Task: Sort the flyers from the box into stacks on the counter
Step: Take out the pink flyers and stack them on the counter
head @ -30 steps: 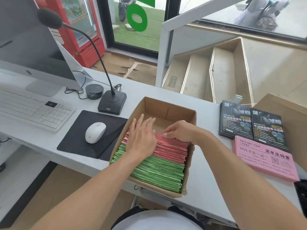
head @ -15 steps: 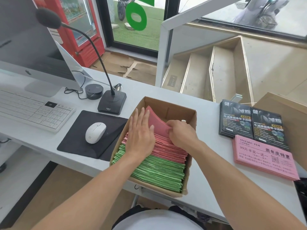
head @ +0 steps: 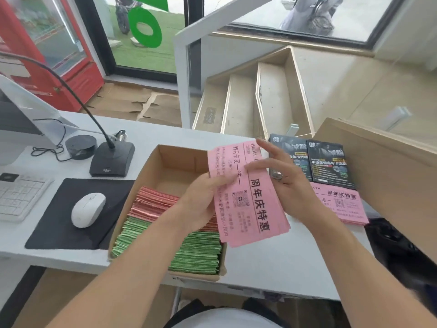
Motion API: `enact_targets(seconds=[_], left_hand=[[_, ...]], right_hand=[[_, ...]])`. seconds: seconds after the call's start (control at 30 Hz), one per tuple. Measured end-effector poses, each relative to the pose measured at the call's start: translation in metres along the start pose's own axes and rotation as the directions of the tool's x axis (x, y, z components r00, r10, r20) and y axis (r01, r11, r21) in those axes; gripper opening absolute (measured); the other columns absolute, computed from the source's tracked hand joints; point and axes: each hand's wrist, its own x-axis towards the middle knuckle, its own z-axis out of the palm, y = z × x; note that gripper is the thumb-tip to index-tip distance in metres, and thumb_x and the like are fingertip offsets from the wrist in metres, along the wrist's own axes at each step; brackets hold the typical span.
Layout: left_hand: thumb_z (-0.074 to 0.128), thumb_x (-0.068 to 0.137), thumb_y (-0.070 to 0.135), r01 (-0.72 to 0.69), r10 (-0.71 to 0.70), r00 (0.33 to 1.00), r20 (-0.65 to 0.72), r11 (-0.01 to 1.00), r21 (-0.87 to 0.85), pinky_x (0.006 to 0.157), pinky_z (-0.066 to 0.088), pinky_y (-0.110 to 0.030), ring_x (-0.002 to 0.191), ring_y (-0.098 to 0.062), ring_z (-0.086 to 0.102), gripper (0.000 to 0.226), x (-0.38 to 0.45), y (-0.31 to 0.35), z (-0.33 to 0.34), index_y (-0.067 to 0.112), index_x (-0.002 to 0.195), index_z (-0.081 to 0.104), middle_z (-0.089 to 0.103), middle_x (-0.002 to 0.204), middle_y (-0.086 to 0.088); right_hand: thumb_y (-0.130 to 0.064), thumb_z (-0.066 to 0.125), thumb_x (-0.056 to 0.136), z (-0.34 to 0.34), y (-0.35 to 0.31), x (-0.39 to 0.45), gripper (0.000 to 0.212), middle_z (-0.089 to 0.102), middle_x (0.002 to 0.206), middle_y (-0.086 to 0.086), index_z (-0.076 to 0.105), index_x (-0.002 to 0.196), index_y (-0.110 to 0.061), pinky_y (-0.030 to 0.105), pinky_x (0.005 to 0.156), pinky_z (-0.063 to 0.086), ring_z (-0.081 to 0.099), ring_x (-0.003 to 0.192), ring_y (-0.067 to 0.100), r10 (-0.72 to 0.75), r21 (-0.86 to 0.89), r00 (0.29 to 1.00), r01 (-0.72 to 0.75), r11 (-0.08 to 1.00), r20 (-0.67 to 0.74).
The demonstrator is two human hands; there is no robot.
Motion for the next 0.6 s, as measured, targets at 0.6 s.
enact_targets(seconds=[0.6], left_hand=[[0.053,0.097,0.001,-0.018,0.015,1.000,-0.013,0.972,-0.235,0.091,0.054,-0.048,0.103,-0.028,0.072,0.024,0.091,-0.084,0.117,0.011,0.113,0.068,0.074,0.113,-0.011]], right_hand=[[-0.005,0.072,0.090,-0.101,0.064,-0.111,0.033,0.076,0.101,-0.017,0.066,0.102,-0.035,0.031,0.084,0.058,0.070,0.096,0.000,0.557,0.005,0.813,-0.565,0.825,-0.170]])
